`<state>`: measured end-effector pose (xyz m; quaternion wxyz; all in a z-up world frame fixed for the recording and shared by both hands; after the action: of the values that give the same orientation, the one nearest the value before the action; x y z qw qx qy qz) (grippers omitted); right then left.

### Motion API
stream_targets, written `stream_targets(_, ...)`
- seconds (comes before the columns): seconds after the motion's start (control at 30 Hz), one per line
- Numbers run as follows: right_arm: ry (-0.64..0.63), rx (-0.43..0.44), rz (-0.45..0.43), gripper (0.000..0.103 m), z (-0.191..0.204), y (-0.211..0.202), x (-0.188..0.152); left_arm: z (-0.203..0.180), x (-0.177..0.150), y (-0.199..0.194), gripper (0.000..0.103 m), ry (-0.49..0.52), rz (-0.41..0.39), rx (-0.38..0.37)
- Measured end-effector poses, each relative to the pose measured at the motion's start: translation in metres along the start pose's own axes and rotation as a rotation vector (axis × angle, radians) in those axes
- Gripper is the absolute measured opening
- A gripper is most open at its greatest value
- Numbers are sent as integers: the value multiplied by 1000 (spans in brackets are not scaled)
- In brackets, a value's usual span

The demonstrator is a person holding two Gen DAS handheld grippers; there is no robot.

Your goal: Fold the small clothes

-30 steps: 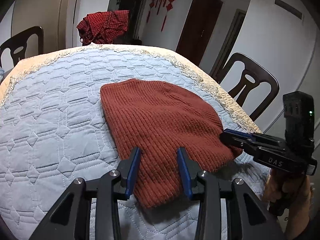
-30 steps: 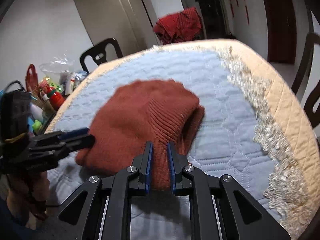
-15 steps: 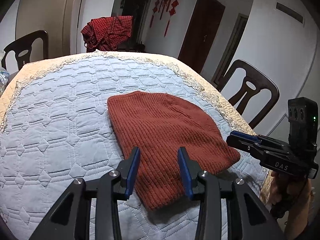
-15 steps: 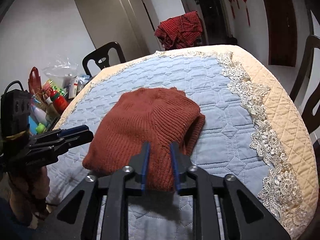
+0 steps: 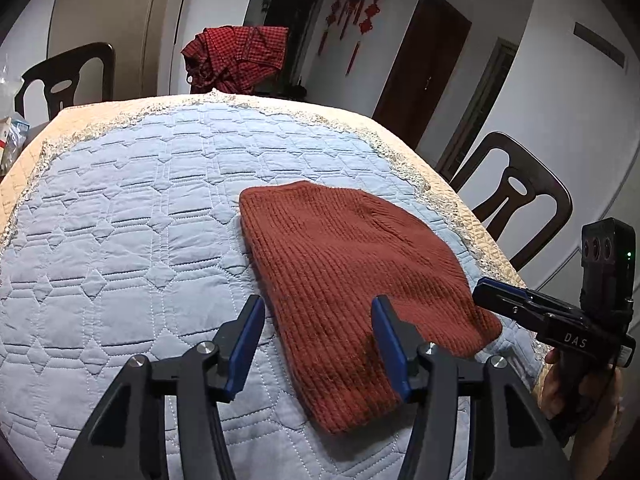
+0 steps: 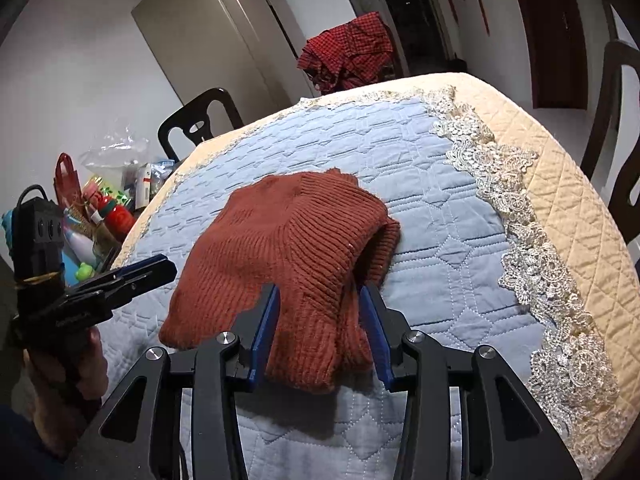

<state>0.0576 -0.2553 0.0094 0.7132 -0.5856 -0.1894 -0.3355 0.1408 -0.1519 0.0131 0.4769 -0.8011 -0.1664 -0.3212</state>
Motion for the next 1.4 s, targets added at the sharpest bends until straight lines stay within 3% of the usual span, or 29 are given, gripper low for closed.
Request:
stream_targets(0.3, 51, 39, 31, 43, -8, 16, 5, 10, -4, 19, 60, -64, 32, -63)
stream_targets(0.43, 98, 50, 84, 54, -18, 31, 0, 16, -10, 30, 65, -104, 52, -99)
stream_targets(0.53, 121, 86, 94, 55, -21, 34, -1, 18, -12, 35, 68, -123, 64, -119)
stream_targets(0.97, 186, 180, 120, 54, -28, 46, 9, 13, -11, 46, 68, -91, 80, -131)
stream_targets(1.17, 204, 224, 135, 47, -28, 44, 2, 12, -11, 45, 67, -102, 85, -135)
stream_targets(1.4, 201, 224, 139, 41, -27, 51, 7, 3, -6, 51, 60, -45, 95, -80)
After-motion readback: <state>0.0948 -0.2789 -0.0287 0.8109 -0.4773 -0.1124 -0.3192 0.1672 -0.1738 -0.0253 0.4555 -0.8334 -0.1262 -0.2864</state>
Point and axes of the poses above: each gripper's, at about its wrist camera, not at the fingertips, and y roughly the way its jaws point, z to its left, x to its top, the point moved 6 cm from there along y, roughly the way its jaws point, and after that the axes turned 6 degrees about -x, right-handed, at the moved point
